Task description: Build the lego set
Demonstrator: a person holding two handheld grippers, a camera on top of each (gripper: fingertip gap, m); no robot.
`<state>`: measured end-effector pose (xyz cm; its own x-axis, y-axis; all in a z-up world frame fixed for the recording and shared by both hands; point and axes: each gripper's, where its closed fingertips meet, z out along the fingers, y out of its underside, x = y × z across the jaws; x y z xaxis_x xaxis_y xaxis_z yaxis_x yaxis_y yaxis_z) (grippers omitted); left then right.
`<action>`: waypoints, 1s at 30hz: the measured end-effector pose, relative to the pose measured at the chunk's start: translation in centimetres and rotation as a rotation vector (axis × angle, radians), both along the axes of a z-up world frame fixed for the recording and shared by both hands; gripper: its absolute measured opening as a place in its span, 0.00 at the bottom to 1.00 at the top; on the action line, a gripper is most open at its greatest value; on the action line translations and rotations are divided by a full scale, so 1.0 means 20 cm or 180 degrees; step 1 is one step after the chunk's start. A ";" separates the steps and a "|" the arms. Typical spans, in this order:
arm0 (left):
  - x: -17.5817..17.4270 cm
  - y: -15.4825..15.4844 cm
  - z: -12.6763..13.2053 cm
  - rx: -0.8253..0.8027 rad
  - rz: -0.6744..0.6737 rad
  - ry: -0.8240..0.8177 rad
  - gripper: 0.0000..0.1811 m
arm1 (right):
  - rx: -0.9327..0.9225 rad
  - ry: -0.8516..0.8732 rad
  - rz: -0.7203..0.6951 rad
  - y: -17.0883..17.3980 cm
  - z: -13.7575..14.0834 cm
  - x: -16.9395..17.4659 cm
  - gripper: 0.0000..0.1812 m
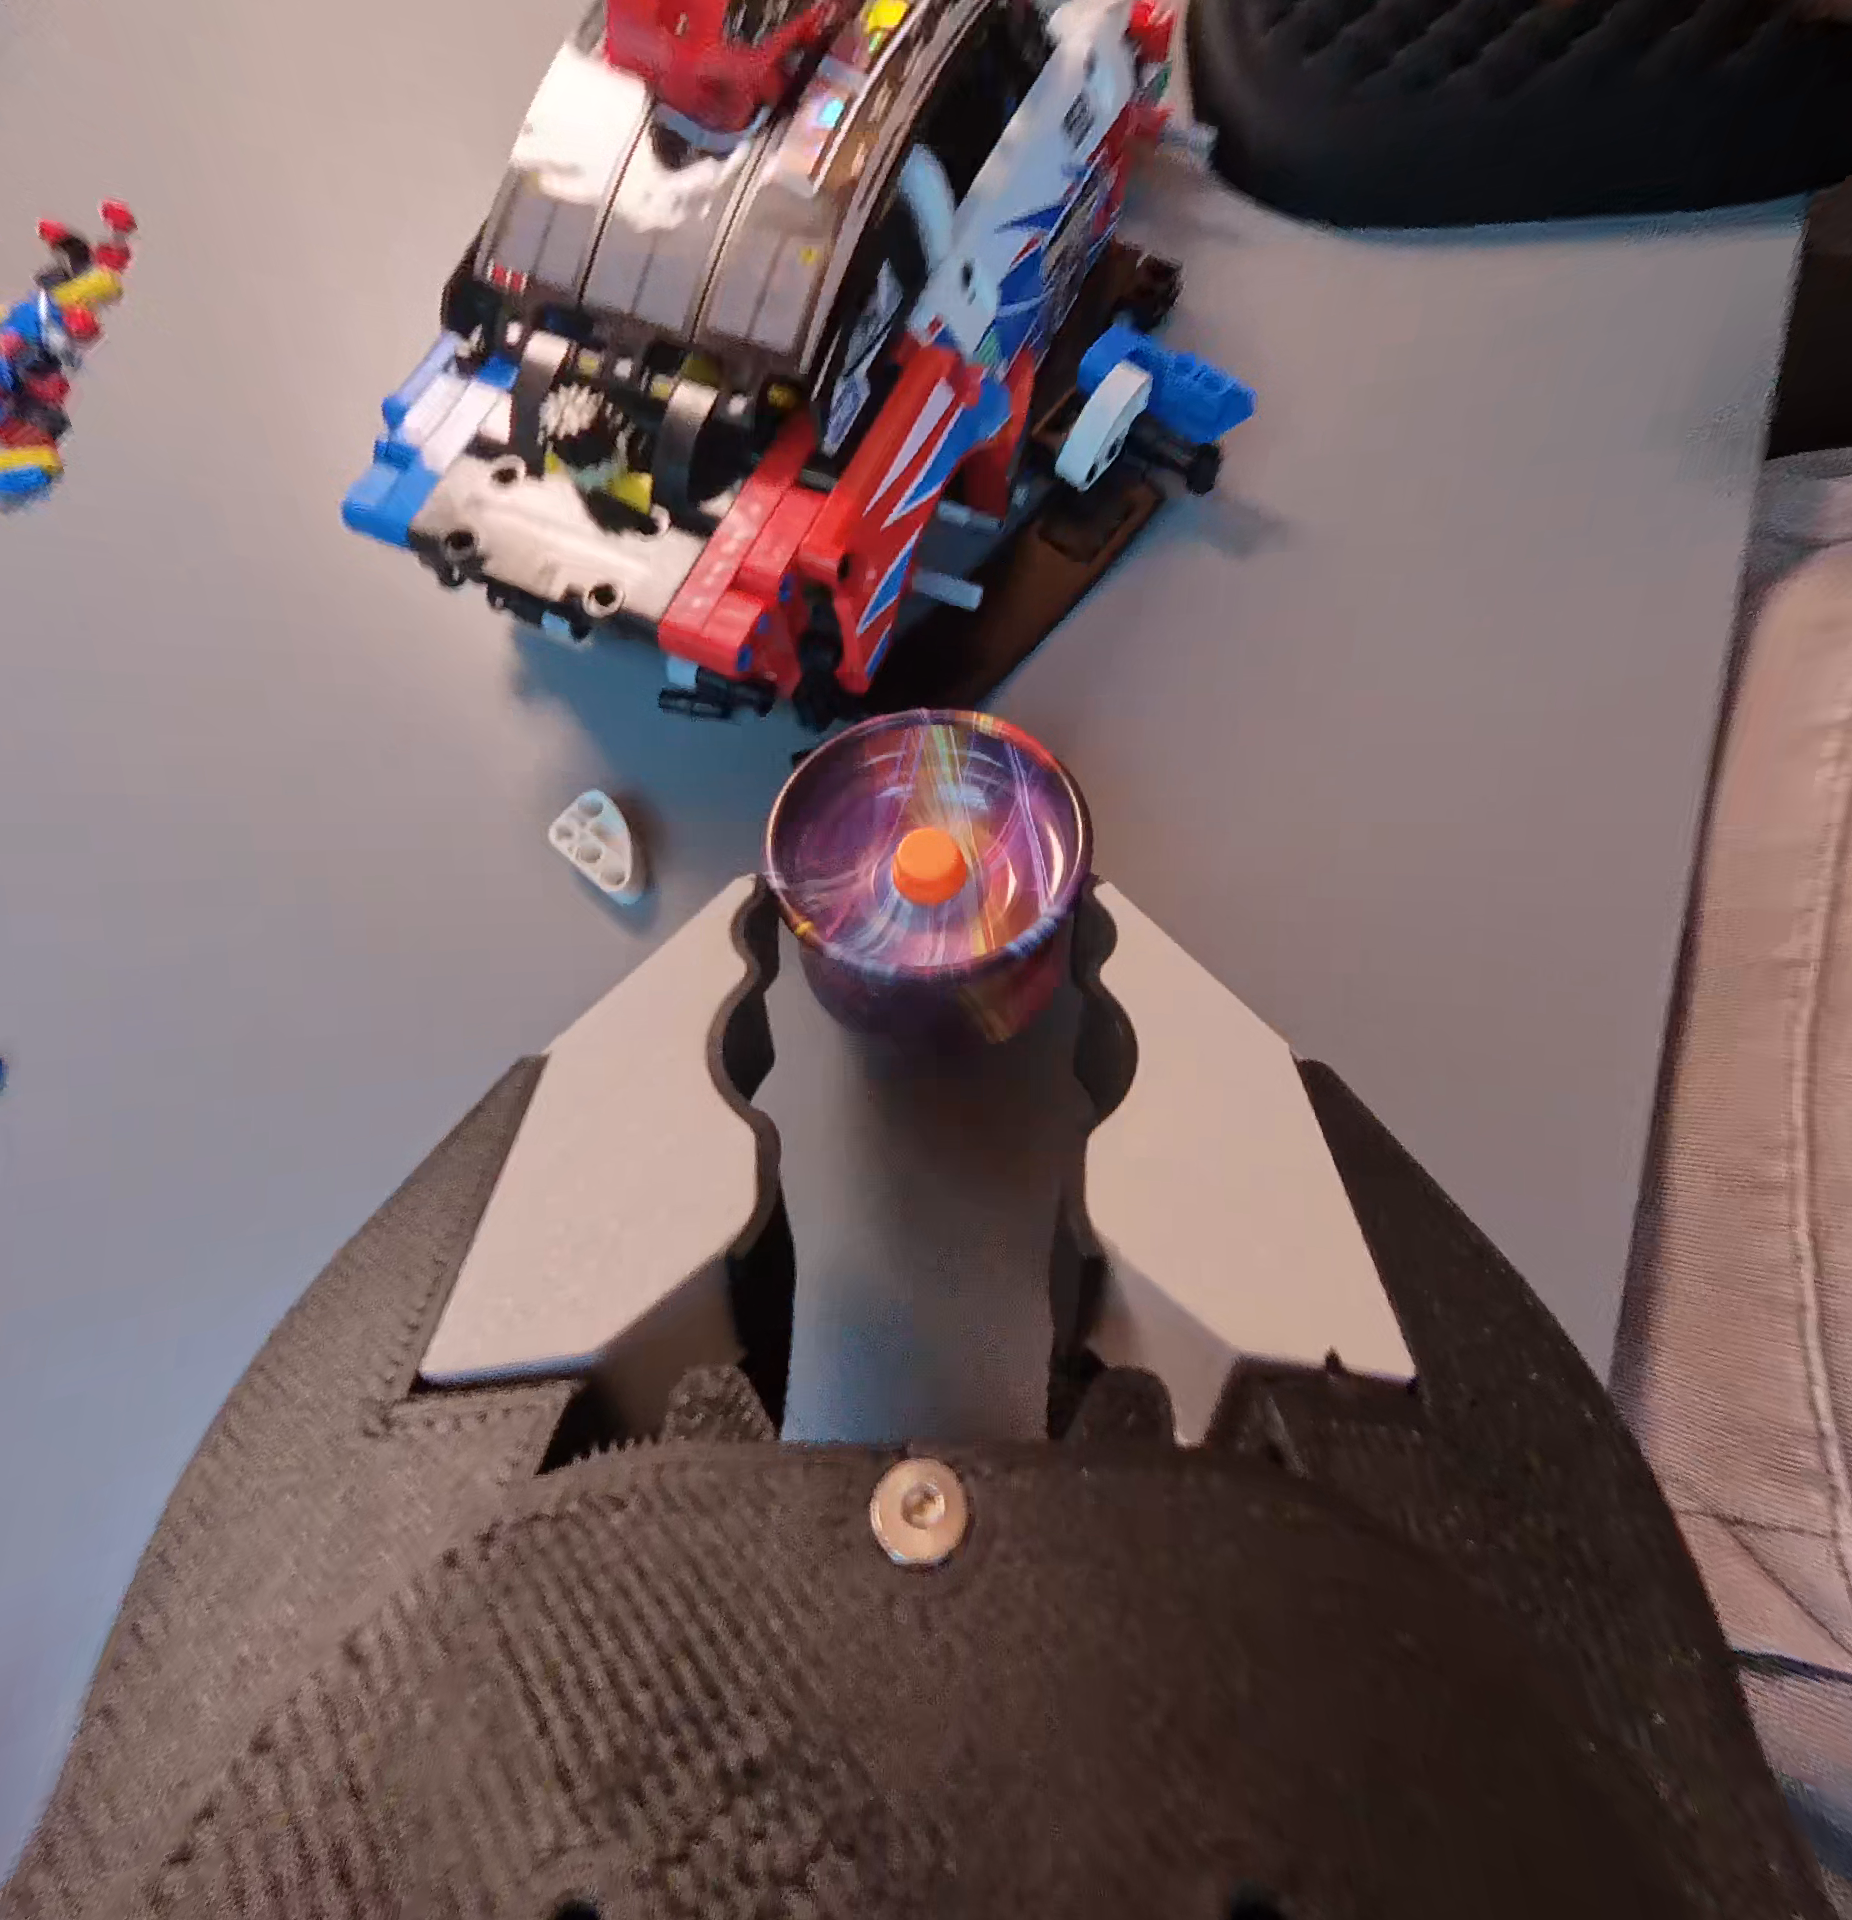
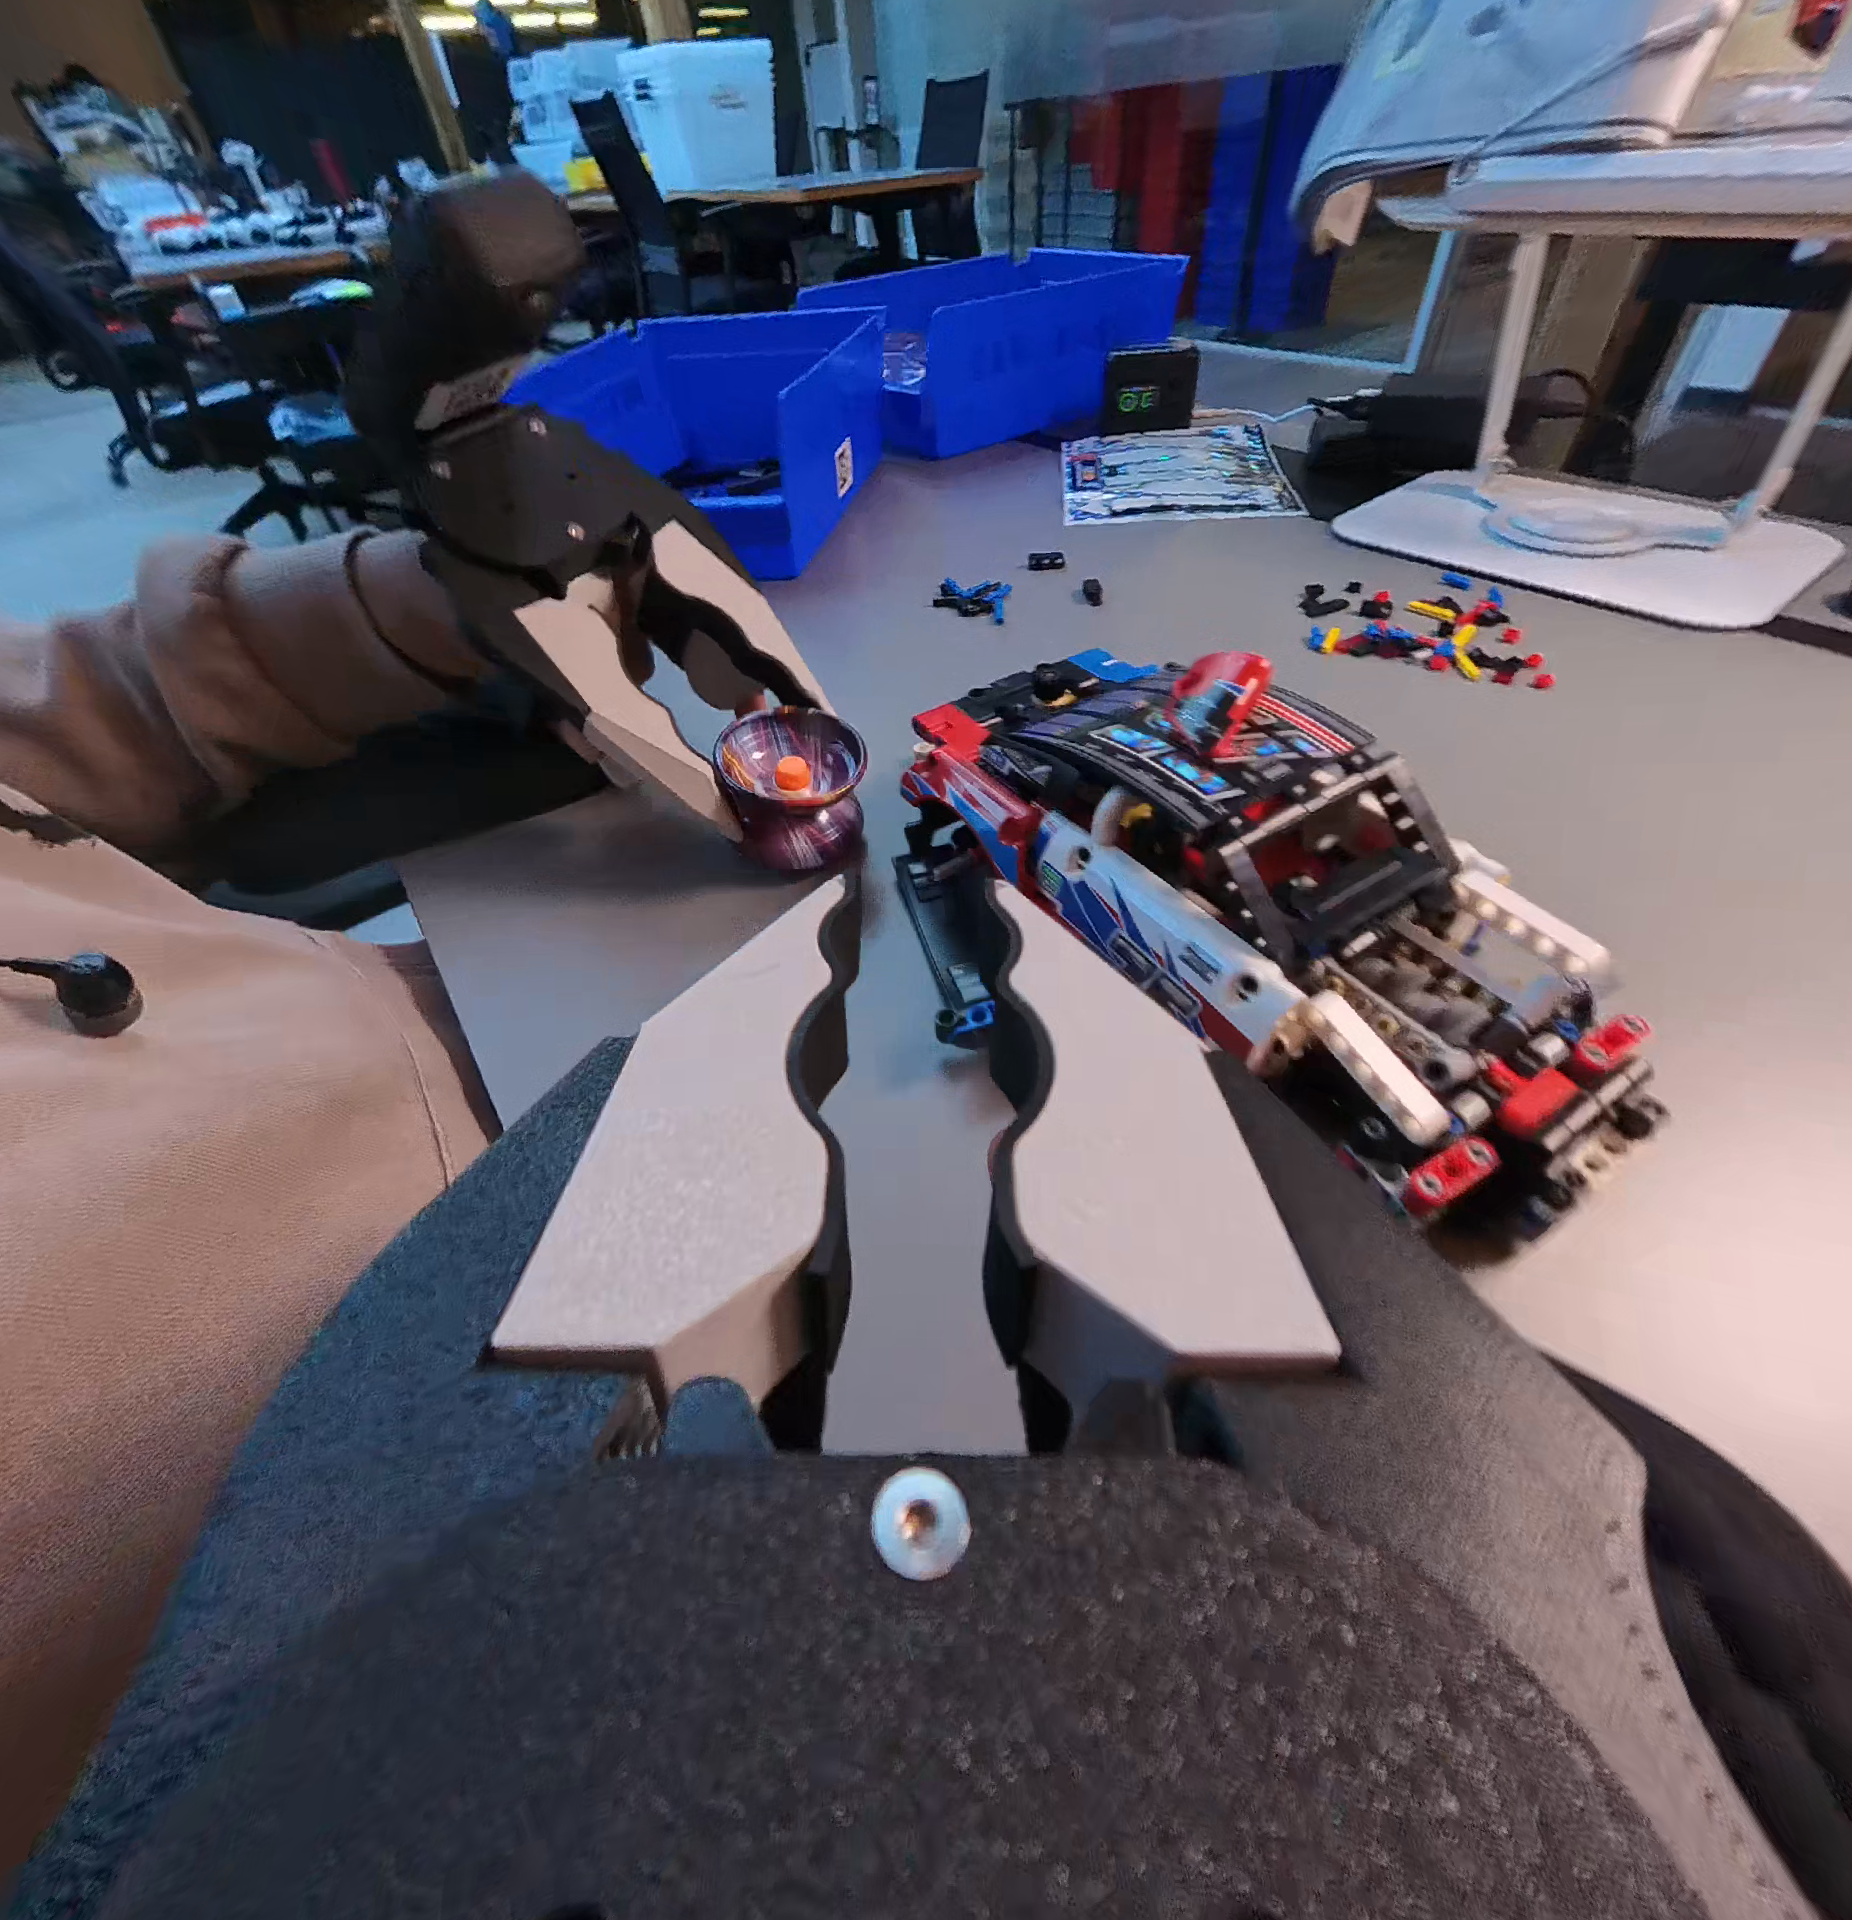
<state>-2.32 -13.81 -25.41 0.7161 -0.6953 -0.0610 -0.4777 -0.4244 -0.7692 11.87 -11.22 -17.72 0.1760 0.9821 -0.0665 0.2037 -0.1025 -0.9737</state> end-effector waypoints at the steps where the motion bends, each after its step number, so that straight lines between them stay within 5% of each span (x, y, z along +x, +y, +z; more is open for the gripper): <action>1: 0.04 -0.02 0.05 0.0073 -0.0113 -0.0164 0.30 | 0.0173 -0.0054 0.0096 -0.03 -0.01 -0.06 0.13; 6: 0.27 -0.17 0.27 0.0194 -0.0647 -0.0814 0.31 | 0.1469 -0.0345 0.0637 -0.26 -0.04 -0.31 0.28; 10: 0.37 -0.23 0.24 0.0046 -0.0976 -0.0738 0.31 | 0.2730 -0.0510 0.0838 -0.35 -0.03 -0.34 0.15; 15: 0.45 -0.22 0.24 0.0095 -0.1099 -0.0804 0.30 | 0.2674 -0.1024 0.1361 -0.41 -0.15 -0.28 0.01; 16: 0.44 -0.18 0.27 0.0213 -0.0977 -0.0854 0.28 | 0.2487 -0.0995 0.1288 -0.39 -0.12 -0.26 0.00; 18: 0.36 -0.11 0.30 0.0441 -0.0694 -0.0789 0.41 | 0.2233 -0.1069 0.0710 -0.16 -0.05 -0.17 0.00; 21: 0.22 -0.08 0.32 0.0667 -0.0360 -0.0729 0.41 | 0.1773 -0.1603 -0.0711 0.41 -0.01 0.20 0.00; 25: 0.07 -0.09 0.29 0.0673 0.0044 -0.0710 0.40 | 0.1573 -0.2583 -0.2366 1.05 0.00 0.99 0.00; 30: -0.02 -0.13 0.29 0.0708 0.0311 -0.0834 0.39 | 0.1156 -0.4060 -0.3496 1.52 -0.02 1.90 0.00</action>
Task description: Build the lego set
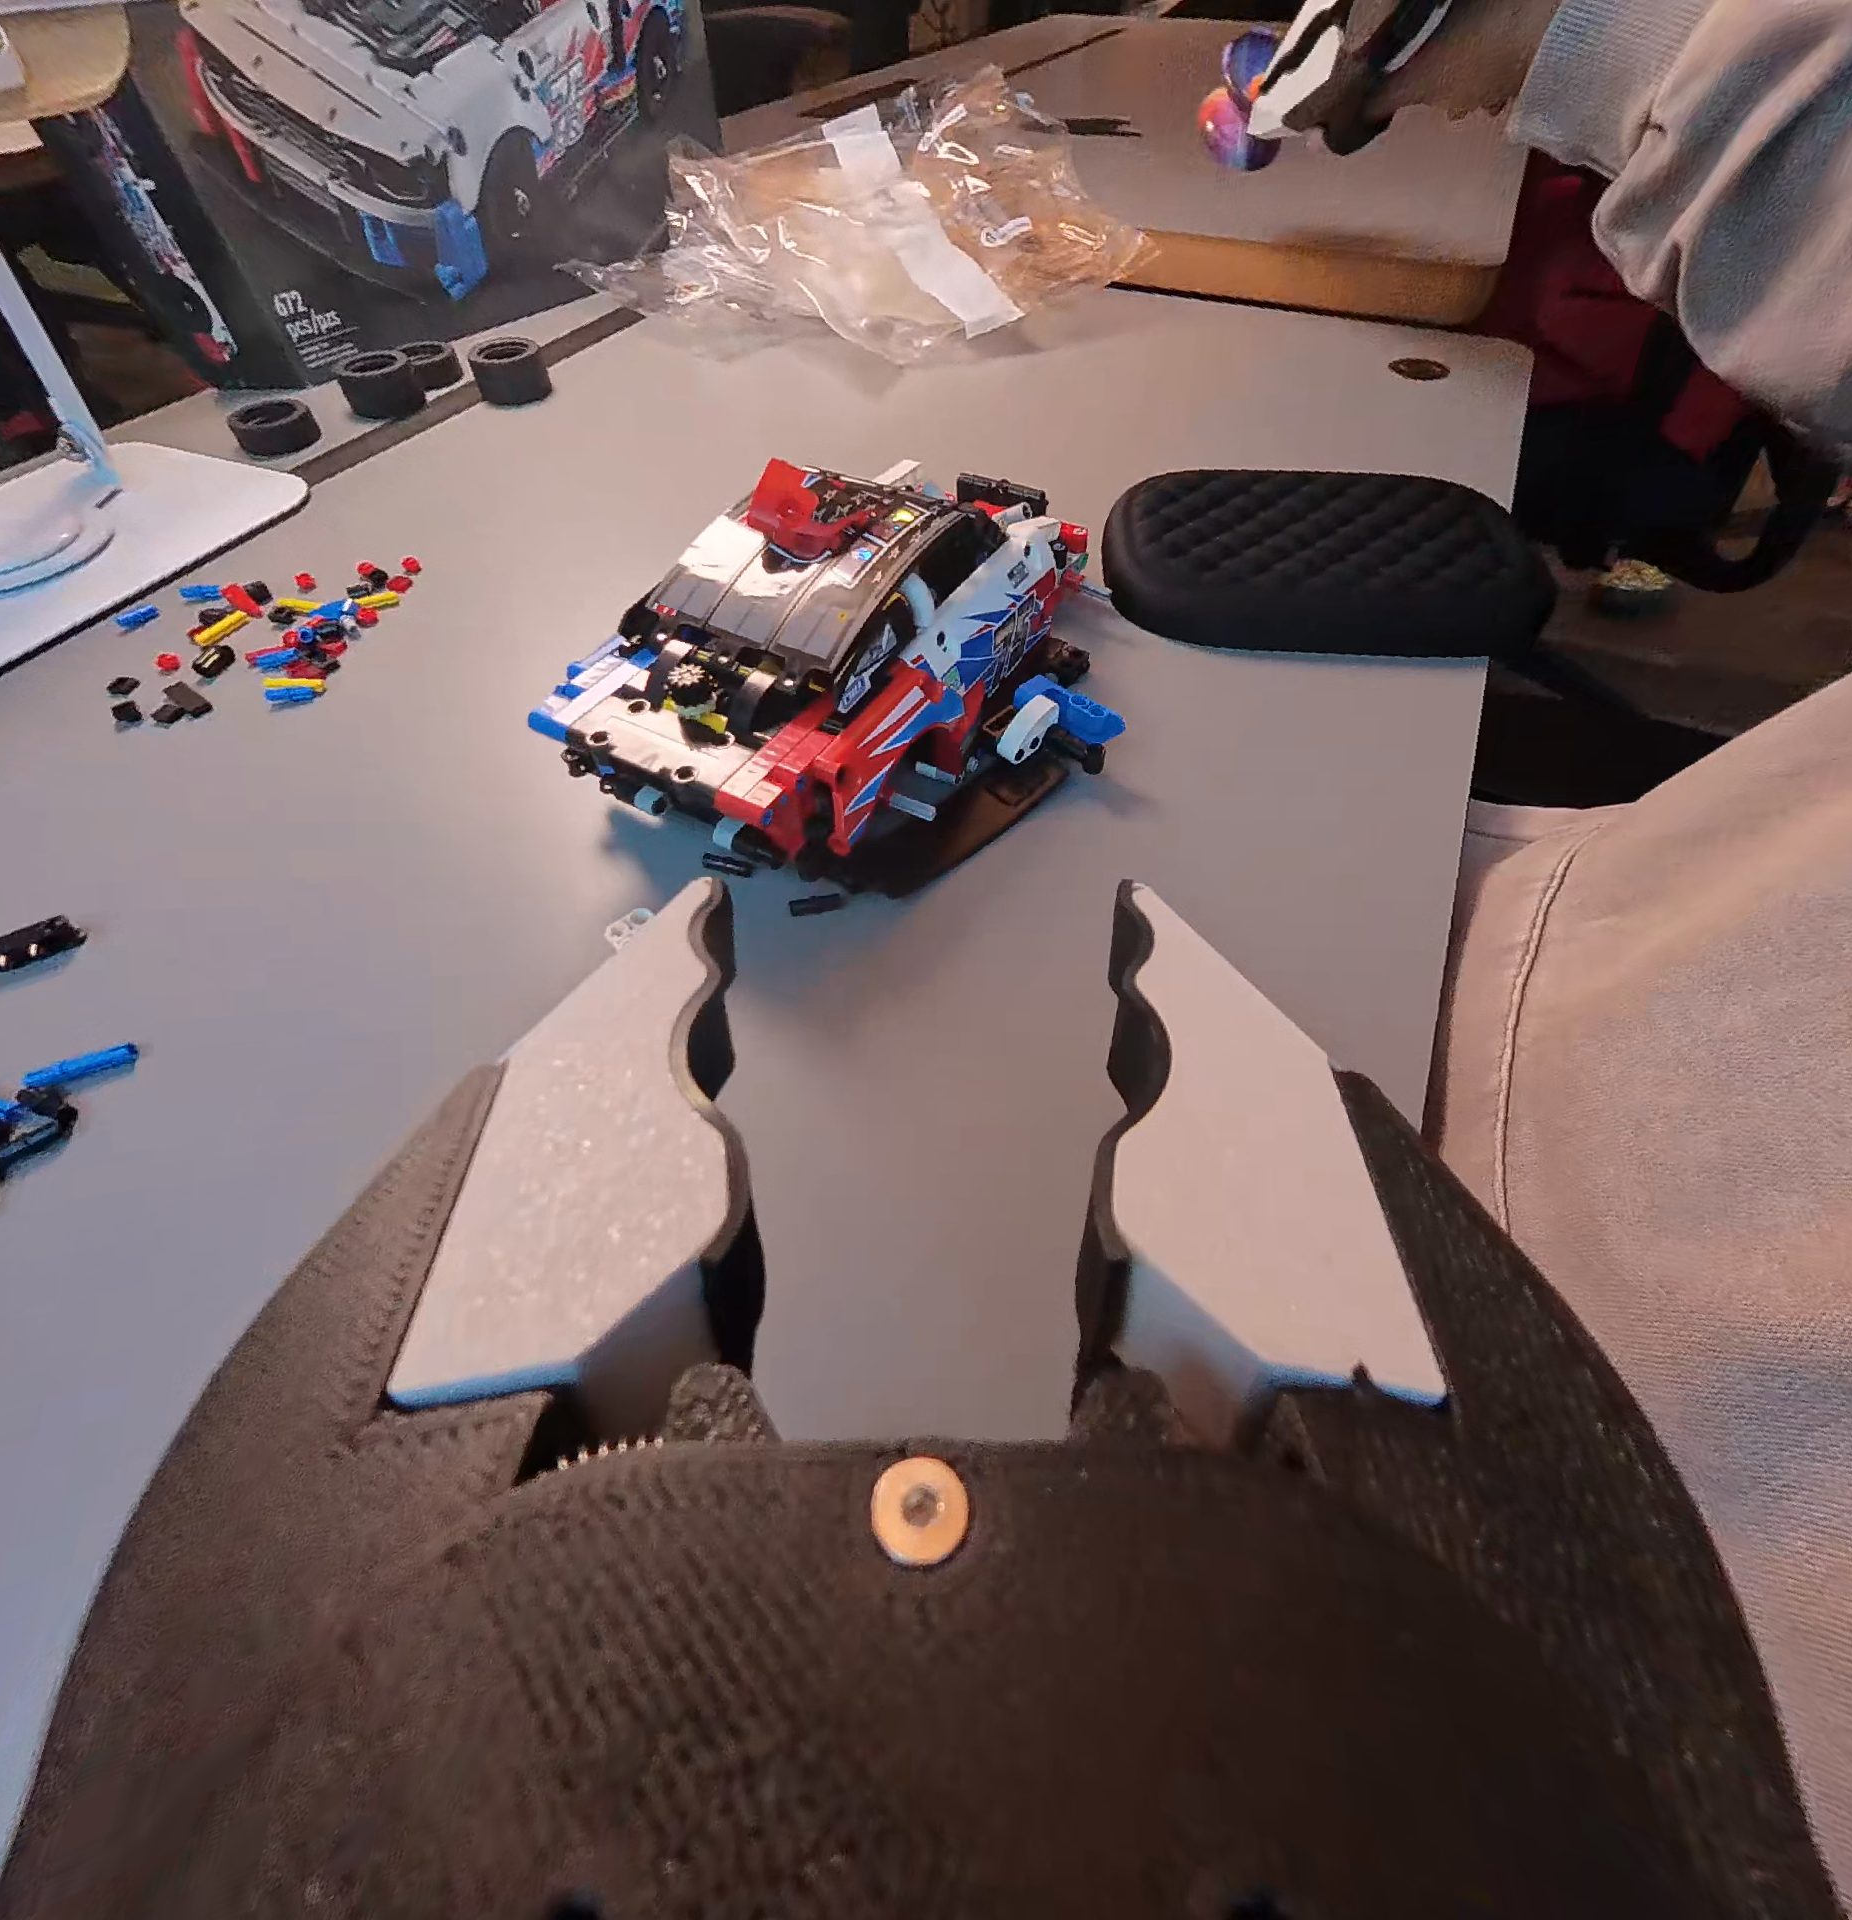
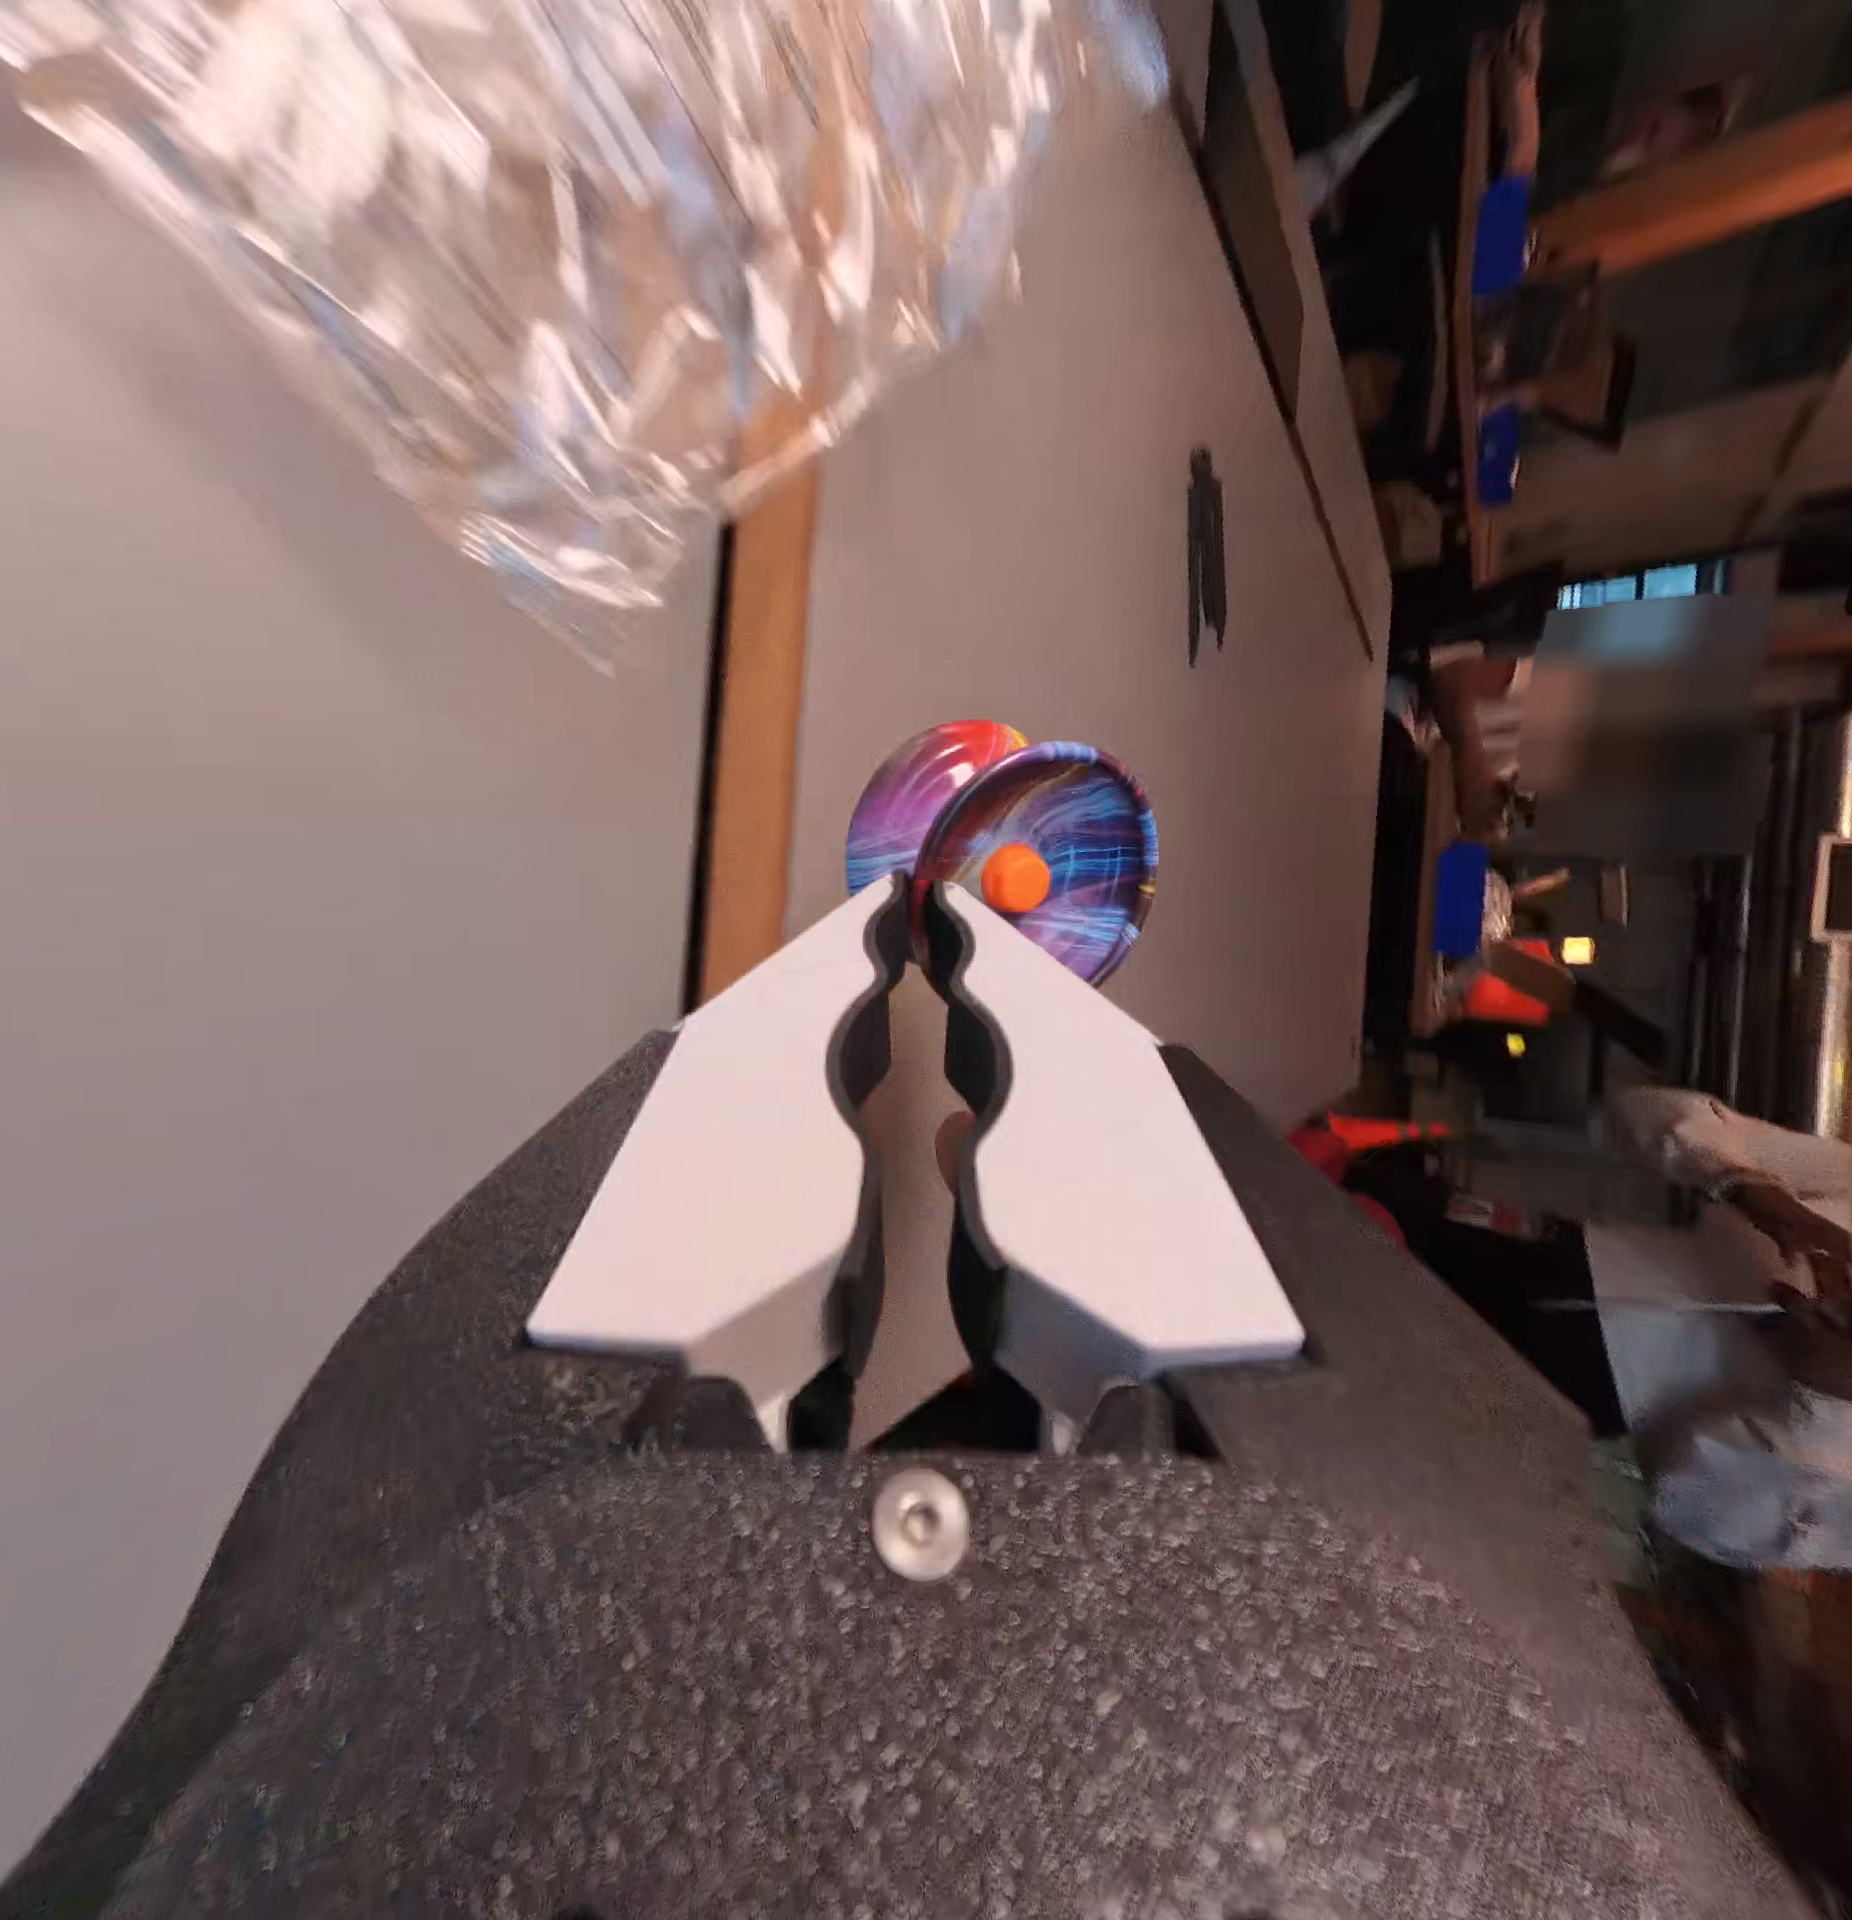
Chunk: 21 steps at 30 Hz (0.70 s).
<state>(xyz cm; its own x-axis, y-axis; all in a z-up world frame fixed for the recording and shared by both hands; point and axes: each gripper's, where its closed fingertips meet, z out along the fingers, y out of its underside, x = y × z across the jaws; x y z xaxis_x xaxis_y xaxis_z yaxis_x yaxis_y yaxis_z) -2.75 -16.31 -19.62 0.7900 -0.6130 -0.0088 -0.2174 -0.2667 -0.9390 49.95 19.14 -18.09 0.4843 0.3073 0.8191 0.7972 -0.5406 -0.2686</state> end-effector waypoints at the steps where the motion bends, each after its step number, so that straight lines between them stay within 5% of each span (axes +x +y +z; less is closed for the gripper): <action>1: -0.01 0.00 0.00 -0.0003 0.0029 -0.0034 0.39 | -0.0074 -0.0078 -0.0179 0.05 -0.01 0.12 0.01; 4: -0.02 0.01 0.01 0.0002 0.0116 -0.0073 0.39 | -0.0152 -0.0092 -0.0506 0.16 -0.06 0.32 0.03; 5: -0.02 0.02 0.02 0.0008 0.0132 -0.0077 0.39 | -0.0068 -0.0096 -0.0590 0.18 -0.04 0.36 0.11; 8: -0.01 0.04 0.02 0.0007 0.0151 -0.0083 0.39 | 0.0340 0.0207 -0.0448 0.20 0.04 0.24 0.19; 13: 0.02 0.08 0.02 -0.0055 0.0102 0.0009 0.39 | 0.0607 0.1616 0.0866 0.00 0.10 -0.50 0.18; 17: 0.07 0.16 0.01 -0.0031 -0.0031 0.0263 0.38 | 0.0113 0.2933 0.2214 -0.44 0.12 -1.23 0.19; 21: 0.20 0.27 0.04 0.0090 -0.0428 0.0270 0.34 | -0.0530 0.3751 0.3100 -0.88 0.11 -1.76 0.18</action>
